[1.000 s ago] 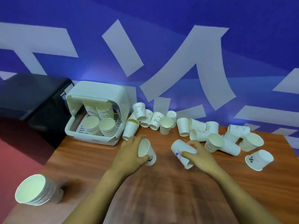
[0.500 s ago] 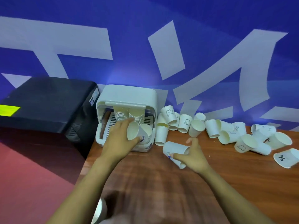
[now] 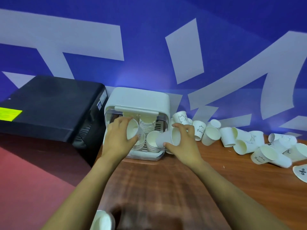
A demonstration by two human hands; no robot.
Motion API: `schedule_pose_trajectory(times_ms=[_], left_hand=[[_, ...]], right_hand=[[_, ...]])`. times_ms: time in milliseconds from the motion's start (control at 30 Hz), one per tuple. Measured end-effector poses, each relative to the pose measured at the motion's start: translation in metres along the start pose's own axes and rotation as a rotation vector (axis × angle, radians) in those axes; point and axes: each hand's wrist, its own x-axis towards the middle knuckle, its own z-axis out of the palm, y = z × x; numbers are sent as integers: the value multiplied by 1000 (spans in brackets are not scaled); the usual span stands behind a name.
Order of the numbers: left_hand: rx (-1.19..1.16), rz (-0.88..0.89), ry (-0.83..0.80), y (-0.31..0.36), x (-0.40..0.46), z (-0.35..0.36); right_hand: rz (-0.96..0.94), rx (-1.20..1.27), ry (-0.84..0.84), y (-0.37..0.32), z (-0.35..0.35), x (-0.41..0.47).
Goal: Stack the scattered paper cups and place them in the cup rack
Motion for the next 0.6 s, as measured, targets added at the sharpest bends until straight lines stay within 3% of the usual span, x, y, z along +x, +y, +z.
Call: schedule_pose_trajectory(times_ms=[333, 600], left_hand=[[38, 71, -64, -19, 20, 24], [25, 60, -141, -37, 23, 49]], right_hand=[[-223, -195, 34, -1, 40, 26], [-326, -287, -57, 17, 64, 34]])
